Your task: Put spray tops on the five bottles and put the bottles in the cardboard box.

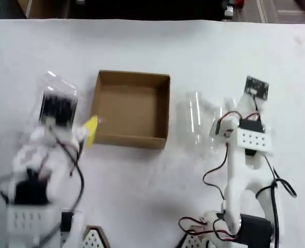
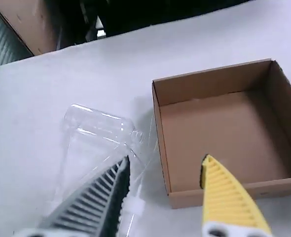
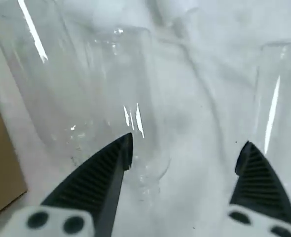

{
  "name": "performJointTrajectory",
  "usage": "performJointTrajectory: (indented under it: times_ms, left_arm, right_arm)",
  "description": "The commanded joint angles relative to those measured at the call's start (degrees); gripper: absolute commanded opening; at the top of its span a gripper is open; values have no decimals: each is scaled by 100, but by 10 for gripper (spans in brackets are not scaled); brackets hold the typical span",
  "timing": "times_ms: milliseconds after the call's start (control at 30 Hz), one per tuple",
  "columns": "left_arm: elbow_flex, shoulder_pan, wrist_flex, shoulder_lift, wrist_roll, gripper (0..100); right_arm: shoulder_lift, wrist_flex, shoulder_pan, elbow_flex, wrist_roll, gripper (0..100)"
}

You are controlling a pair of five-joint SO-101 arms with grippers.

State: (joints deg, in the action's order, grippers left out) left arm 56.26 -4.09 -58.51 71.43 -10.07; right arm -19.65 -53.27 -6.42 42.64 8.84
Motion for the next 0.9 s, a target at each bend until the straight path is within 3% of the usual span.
performJointTrajectory:
  times_ms: [0,267,433,867]
  left_arm:
    - [-2040,57,149,-2642,105,238]
    - [-4967,-163,-519,-6914,281,219]
    - [-6532,-347,-897,-8804,571,207]
    - [-7675,40,-967,-10519,765,207]
  right_arm:
    - [-224,787,57,413,-18,291]
    - [-215,1640,48,835,-352,291]
    - [-189,1745,48,862,-352,291]
    - [-171,1754,48,835,-352,291]
